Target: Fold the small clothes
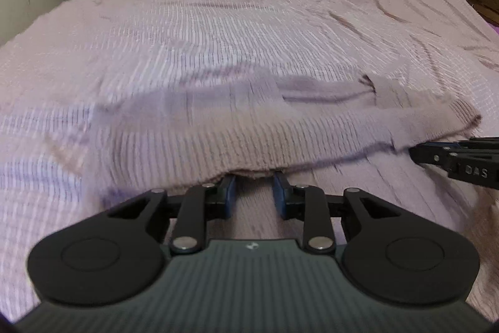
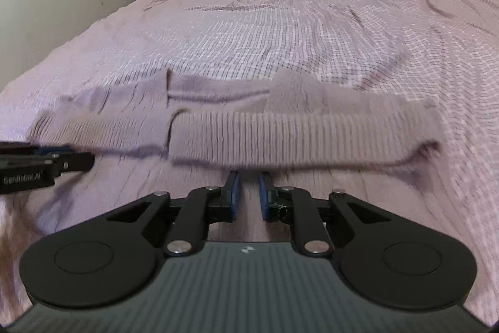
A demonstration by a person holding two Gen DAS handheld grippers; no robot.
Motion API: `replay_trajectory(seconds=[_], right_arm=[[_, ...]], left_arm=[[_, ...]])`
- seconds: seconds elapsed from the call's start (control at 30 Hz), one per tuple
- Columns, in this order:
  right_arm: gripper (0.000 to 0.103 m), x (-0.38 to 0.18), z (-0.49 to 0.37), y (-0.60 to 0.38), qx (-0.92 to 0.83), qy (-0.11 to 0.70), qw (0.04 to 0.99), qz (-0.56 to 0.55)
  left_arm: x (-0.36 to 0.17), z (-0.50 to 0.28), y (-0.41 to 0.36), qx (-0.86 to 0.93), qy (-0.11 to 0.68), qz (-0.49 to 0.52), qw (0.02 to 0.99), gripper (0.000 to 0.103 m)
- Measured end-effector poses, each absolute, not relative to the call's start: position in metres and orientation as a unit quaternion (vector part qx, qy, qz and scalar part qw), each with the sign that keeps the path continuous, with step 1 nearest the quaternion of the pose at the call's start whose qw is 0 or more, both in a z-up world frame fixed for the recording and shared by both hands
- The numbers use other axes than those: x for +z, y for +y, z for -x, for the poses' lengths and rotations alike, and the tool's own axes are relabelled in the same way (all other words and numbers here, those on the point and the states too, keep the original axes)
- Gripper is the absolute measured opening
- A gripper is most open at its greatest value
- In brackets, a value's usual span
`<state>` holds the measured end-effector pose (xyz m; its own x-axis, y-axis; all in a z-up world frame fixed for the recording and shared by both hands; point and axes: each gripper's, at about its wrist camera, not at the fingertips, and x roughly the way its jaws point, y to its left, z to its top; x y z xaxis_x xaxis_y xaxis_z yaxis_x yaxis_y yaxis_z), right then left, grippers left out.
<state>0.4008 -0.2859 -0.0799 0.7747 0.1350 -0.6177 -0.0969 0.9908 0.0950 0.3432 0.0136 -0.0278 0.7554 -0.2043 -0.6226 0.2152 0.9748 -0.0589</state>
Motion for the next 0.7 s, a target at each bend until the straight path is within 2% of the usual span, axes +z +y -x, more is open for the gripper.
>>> replay_trajectory(seconds=[0.07, 0.1, 0.23, 0.7], right_arm=[[0.019, -0.079, -0.413, -0.284, 0.029, 0.29, 0.956, -0.031], [0.019, -0.076, -0.413, -0.285, 0.008, 0.273, 0.961, -0.039], [0.019, -0.064, -0.395, -0.292, -0.003, 0.237, 0.971, -0.036], [0.025, -0.062, -0.336, -0.331, 0.022, 0.294, 0.954, -0.051]], left_arm=[[-0.024, -0.355, 0.017, -0.075, 0.308, -0.002, 0.948, 0.029], [-0.021, -0.356, 0.024, -0.042, 0.295, 0.02, 0.954, 0.026], [-0.008, -0.347, 0.053, -0.012, 0.274, 0.095, 0.957, 0.027], [-0.004, -0.257, 0.058, -0.043, 0.309, 0.101, 0.945, 0.027]])
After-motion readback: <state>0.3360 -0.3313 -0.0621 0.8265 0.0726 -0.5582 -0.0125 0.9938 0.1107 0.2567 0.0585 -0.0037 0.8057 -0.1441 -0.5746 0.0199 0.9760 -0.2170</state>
